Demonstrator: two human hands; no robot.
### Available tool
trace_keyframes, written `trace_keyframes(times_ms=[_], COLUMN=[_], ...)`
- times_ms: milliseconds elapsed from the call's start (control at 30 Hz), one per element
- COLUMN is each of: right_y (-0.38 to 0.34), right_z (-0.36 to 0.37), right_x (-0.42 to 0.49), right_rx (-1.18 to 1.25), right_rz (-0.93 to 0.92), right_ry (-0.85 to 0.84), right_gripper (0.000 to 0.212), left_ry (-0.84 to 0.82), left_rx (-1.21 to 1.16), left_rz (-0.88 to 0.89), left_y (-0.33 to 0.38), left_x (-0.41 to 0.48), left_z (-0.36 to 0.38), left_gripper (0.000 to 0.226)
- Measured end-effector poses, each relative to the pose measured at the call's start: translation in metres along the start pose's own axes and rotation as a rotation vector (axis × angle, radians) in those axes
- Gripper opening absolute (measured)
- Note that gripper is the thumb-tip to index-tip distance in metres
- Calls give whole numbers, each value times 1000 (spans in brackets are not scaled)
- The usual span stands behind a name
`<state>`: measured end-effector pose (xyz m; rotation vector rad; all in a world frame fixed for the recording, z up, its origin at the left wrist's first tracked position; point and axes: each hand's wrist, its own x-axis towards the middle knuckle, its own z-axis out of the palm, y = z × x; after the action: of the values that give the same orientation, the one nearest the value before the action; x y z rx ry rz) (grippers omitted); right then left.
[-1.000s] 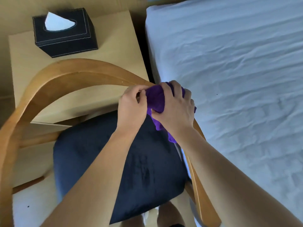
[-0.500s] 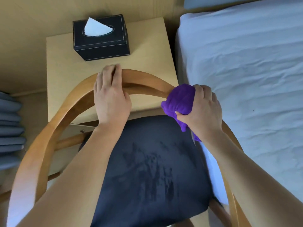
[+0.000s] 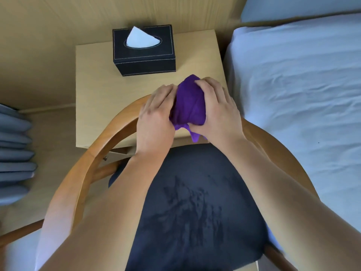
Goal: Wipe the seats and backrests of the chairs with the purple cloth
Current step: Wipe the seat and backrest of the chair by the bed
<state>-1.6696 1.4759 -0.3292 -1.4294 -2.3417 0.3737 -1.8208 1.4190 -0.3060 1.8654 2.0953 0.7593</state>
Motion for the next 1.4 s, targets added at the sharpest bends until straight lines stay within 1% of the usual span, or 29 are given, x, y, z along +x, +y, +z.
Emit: trace_keyframes(times_ms=[67,133,200,267,367,400,533,667,800,1000,1200,1300,1400], right_y=[22,51,74,81,70,64,42,21,2,-26,-73,-74,-59], right_z=[-2,-6,-10,-9,-4,-3,4,11,12,9,20,21,16], right_x=[-24,-52,-74,-79,-66,-60,-41,-31,-20,-1,11,9,3], right_rx=[-57,-154,-251,-264,-215,-197,-150,-137,-116,-126,-222,-203,-158], right_rz=[79,148,149,156,209,216,229,231,202,89,-106,-168,-186], right_ry=[50,62,61,69,60,56,65,113,114,66,66,73,91], right_gripper=[102,100,96,92,91,93,96,96,97,100,102,96,96], left_ry=[4,16,19,9,21,38,106,139,148,194,171,167,142], left_rx=[19,37,46,60,95,109,99,36,-11,-60,-82,-67,-31], left_rz=[9,3,20,52,73,49,-160,-197,-229,-247,-273,-296,-282], left_y=[2,1,-1,-5,-18,-24,-52,-60,-58,-57,-52,-46,-34], left_x=[-2,-4,-5,-8,-14,-20,-55,-60,-58,-55,-53,-48,-42], left_z=[0,1,4,5,5,3,-7,-10,-12,-11,-15,-18,-15], left_gripper=[65,65,63,64,66,67,74,72,71,70,68,66,65])
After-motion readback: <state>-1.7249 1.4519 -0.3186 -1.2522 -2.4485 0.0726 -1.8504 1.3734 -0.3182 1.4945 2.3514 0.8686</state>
